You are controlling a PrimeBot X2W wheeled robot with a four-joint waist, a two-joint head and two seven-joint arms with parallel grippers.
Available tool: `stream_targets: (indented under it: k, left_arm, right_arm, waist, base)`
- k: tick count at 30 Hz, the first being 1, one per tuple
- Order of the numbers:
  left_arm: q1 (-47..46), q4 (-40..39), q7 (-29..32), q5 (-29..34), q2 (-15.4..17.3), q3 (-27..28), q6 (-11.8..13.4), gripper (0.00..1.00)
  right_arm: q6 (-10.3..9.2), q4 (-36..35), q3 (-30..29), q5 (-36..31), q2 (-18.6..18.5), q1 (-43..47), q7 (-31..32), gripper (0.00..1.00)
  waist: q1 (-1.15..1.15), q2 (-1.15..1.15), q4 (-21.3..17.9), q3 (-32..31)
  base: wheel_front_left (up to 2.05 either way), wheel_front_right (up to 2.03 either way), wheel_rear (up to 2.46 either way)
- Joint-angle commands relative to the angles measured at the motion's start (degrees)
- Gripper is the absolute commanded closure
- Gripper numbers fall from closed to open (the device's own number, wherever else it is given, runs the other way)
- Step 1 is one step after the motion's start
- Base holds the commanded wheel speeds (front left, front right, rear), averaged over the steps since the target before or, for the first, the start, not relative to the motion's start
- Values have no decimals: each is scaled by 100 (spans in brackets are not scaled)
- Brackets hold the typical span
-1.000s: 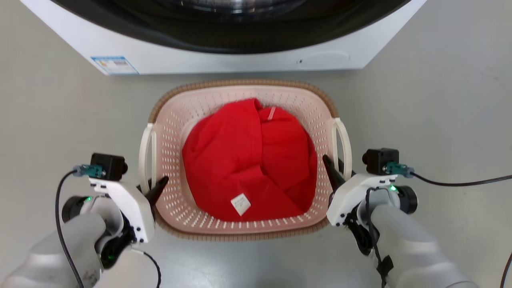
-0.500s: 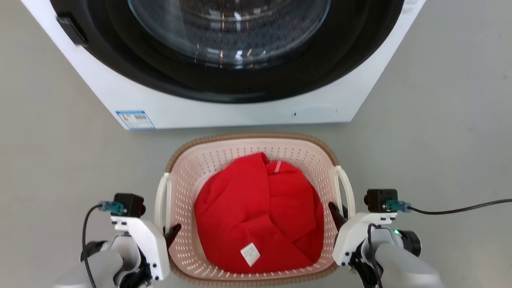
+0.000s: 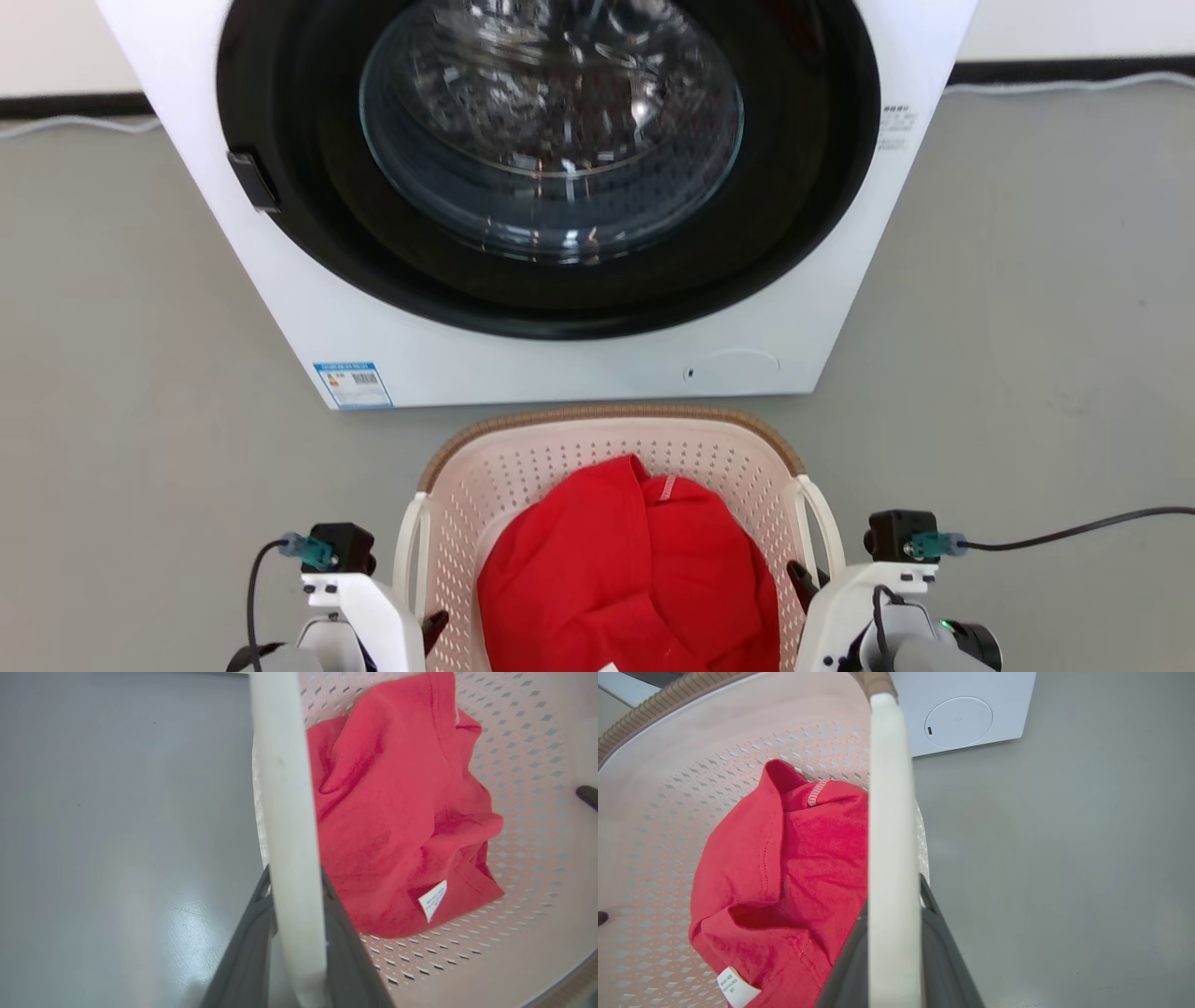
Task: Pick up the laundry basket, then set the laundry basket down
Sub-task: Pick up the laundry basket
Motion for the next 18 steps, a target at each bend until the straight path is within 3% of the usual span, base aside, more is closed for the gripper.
stream_targets:
  k: [1,18]
  left_arm:
    - [-79,52,7,-44,155,136,9,100]
    - [103,523,257,-104,-303,156,129,100]
  right_arm:
    - [44,15,108,71,-78,83,11,100]
    - [44,122,409,517,-78,252,338,100]
  waist:
    - [0,0,33,-162]
    - [0,0,53,-671]
  base:
    - [0,0,0]
    - [0,0,0]
